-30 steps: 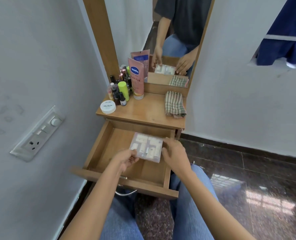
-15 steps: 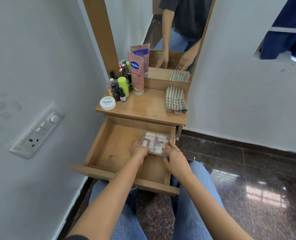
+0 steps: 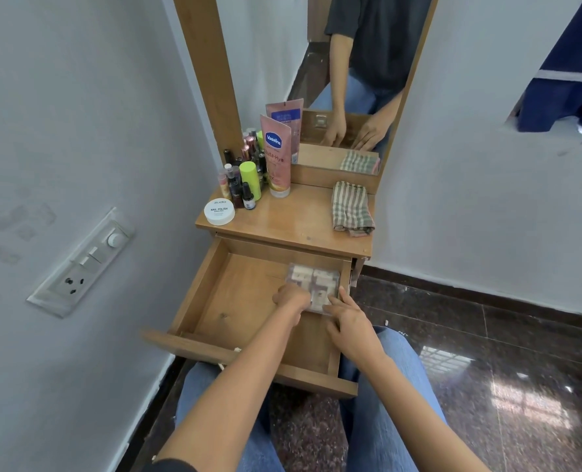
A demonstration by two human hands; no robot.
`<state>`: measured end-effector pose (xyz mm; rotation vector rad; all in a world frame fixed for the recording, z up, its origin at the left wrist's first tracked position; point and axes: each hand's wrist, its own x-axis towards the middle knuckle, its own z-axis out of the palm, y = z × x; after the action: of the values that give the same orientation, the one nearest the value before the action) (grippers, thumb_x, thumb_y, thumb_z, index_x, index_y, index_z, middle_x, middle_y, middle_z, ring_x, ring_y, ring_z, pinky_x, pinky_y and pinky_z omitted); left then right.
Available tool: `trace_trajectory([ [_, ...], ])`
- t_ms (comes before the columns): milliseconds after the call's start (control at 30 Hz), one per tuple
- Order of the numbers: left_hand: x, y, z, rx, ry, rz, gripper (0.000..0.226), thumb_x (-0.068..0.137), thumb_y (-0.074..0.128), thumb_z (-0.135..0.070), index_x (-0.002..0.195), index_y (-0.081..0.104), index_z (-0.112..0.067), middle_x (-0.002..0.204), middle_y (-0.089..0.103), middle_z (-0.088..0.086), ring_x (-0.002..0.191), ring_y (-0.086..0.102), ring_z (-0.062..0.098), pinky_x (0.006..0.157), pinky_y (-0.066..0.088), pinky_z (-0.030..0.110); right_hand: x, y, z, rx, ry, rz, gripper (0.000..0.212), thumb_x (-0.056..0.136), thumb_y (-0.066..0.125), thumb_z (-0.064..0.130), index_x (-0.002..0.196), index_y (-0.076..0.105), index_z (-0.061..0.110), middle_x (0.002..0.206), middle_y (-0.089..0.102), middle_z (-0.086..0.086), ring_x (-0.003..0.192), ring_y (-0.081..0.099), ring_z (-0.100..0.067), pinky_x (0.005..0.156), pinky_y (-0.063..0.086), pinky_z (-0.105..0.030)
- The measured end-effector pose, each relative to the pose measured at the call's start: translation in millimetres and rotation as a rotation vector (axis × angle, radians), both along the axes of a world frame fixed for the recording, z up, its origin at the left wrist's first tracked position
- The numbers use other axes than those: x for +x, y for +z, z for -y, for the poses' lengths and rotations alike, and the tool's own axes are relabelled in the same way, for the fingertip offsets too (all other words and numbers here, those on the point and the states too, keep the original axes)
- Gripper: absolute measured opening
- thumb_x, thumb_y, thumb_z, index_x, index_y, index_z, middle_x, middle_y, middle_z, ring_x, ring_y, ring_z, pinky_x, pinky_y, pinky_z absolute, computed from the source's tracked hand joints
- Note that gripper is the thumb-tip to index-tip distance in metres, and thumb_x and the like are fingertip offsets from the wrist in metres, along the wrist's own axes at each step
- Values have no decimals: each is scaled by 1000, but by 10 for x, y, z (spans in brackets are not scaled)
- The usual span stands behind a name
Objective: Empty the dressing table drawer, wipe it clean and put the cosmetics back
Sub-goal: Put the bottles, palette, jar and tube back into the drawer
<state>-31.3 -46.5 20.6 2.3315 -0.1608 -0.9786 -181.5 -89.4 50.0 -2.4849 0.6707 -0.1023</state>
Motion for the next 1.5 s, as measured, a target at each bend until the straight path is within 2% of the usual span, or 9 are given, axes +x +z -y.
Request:
trace_trajectory([
  [100, -15, 178, -144, -121, -2, -63, 36, 89, 44, -9, 122, 58, -8, 126, 60, 10, 112, 57, 26, 93, 47, 29, 9, 24, 0, 19, 5, -10, 40, 93, 45, 7, 132, 52, 10, 145, 45, -4, 146, 13, -14, 111, 19, -16],
  [200, 63, 404, -368, -205, 96, -36, 39, 90, 51, -10, 129, 52, -5, 131, 56, 10, 118, 54, 25, 93, 42, 26, 95, 158, 0, 68, -71, 67, 39, 91, 47, 8, 130, 55, 12, 124, 61, -8, 133, 42, -21, 96, 39, -21],
  [300, 201, 742, -633, -334, 169, 208, 30, 92, 53, -13, 122, 56, -11, 120, 61, 5, 105, 56, 18, 83, 40, 23, 352, 400, 23, 92, -72, 203, 37, 93, 50, 14, 129, 57, 15, 125, 62, -2, 121, 51, -16, 94, 37, -20],
  [433, 573, 1116, -790, -490, 156, 572, 23, 90, 55, -10, 113, 59, -9, 101, 62, -1, 92, 58, 13, 81, 42, 21, 982, 685, 114, 92, 1, 286, 37, 93, 52, 19, 129, 55, 14, 109, 69, -3, 101, 62, -19, 89, 48, -31],
  [633, 1286, 1298, -601, -411, -37, 851, 40, 88, 55, -4, 127, 56, -10, 107, 58, 9, 101, 53, 25, 87, 41, 31, 1880, 1015, 184, -4, 64, 347, 38, 88, 55, 13, 126, 54, 12, 91, 64, -10, 82, 60, -26, 74, 52, -40],
  [800, 1566, 1248, -416, -255, -146, 935, 45, 89, 58, -9, 133, 53, -16, 119, 55, 11, 114, 48, 31, 100, 41, 43, 2222, 1005, 267, -132, 77, 279, 45, 90, 53, 16, 135, 47, 19, 103, 59, -10, 88, 59, -28, 70, 49, -36],
  [1033, 1667, 1133, -307, -176, -179, 995, 44, 89, 61, -15, 133, 53, -20, 121, 54, 6, 115, 48, 26, 99, 37, 38, 2413, 939, 302, -169, 70, 272, 40, 91, 54, 20, 131, 50, 18, 116, 55, -10, 101, 58, -32, 77, 49, -40],
  [1367, 1730, 1058, -275, -175, -180, 1016, 37, 89, 61, -16, 125, 54, -20, 126, 55, 4, 116, 48, 25, 100, 38, 40, 2551, 963, 275, -248, 7, 249, 22, 92, 53, 16, 112, 50, 9, 106, 60, -12, 92, 60, -34, 68, 47, -38],
  [1500, 1716, 1099, -258, -209, -190, 1031, 24, 87, 63, -14, 110, 55, -18, 113, 62, 3, 106, 50, 26, 90, 38, 37, 2513, 981, 357, -230, -46, 258, 16, 88, 55, 14, 103, 54, 9, 99, 62, -11, 87, 60, -34, 70, 49, -40],
])
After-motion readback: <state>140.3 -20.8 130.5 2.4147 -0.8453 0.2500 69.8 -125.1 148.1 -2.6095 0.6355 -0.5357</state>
